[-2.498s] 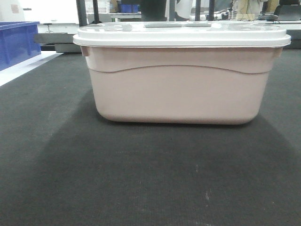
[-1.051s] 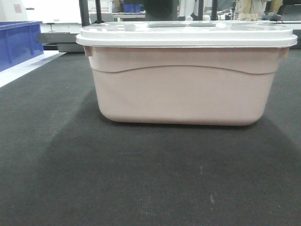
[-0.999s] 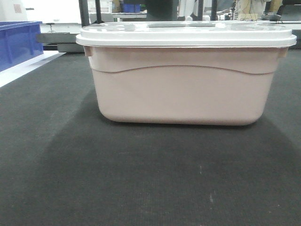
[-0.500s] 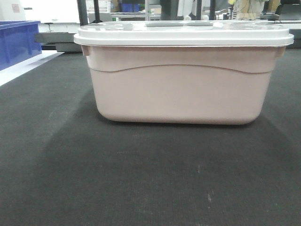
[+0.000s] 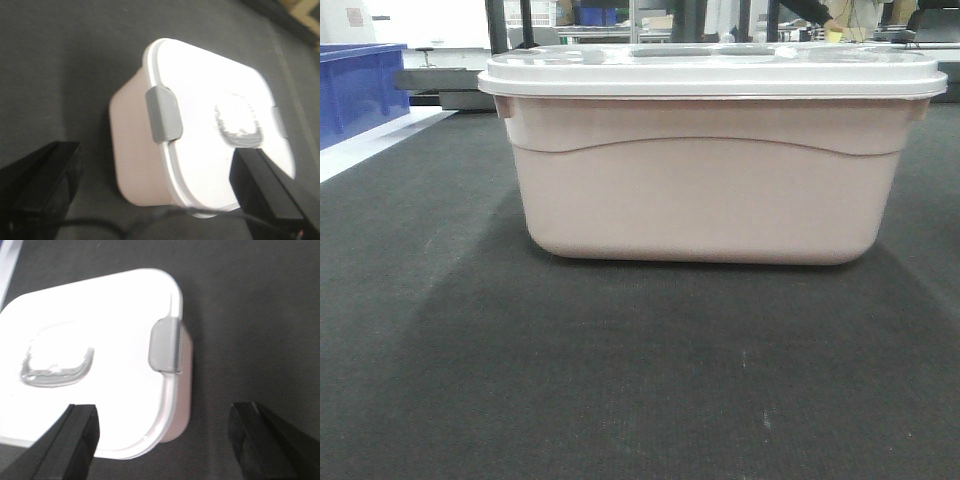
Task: Grab white bin and place on right shelf
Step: 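Close both grippers on the lid handles at opposite ends of the bin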
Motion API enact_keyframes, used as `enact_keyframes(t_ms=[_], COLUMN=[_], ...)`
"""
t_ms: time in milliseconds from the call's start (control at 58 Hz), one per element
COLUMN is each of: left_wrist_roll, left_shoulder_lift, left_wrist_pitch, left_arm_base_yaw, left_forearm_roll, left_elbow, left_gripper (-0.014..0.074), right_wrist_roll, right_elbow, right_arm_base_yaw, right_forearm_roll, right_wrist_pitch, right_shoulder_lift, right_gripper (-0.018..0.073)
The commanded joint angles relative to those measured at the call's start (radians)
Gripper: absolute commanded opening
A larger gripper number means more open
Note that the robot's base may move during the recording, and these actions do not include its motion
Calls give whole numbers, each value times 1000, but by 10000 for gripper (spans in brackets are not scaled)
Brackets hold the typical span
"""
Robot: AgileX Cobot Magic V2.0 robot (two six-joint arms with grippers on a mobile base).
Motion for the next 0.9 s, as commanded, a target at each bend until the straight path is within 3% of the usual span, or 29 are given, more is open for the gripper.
enact_keyframes(t_ms=[0, 138, 276, 379, 517, 879], left_wrist_roll=[101, 197, 243, 249, 249, 249], left_shoulder_lift=[35, 165, 265, 325, 382, 443], left_wrist_pitch=[77, 157, 200, 236, 236, 212], left_arm_base_yaw=[26, 31, 31, 24, -11, -139], left_forearm_roll=[-207, -333, -431, -530, -606, -691], left_elbow=[-35, -35, -35, -35, -36, -36], left_gripper=[494, 494, 494, 494, 494, 494], right_wrist_roll=[-169, -345, -449, -472, -500, -550], right_elbow=[-41, -41, -41, -41, -41, -41], right_arm_base_yaw=[-85, -192, -209, -201, -168, -11], right_forearm_roll=[239, 516, 667, 709, 768, 812], right_wrist_pitch=[57, 222, 300, 300, 300, 270], right_shoulder_lift=[45, 186, 313, 397, 479, 566], right_gripper=[627, 627, 626, 626, 626, 626])
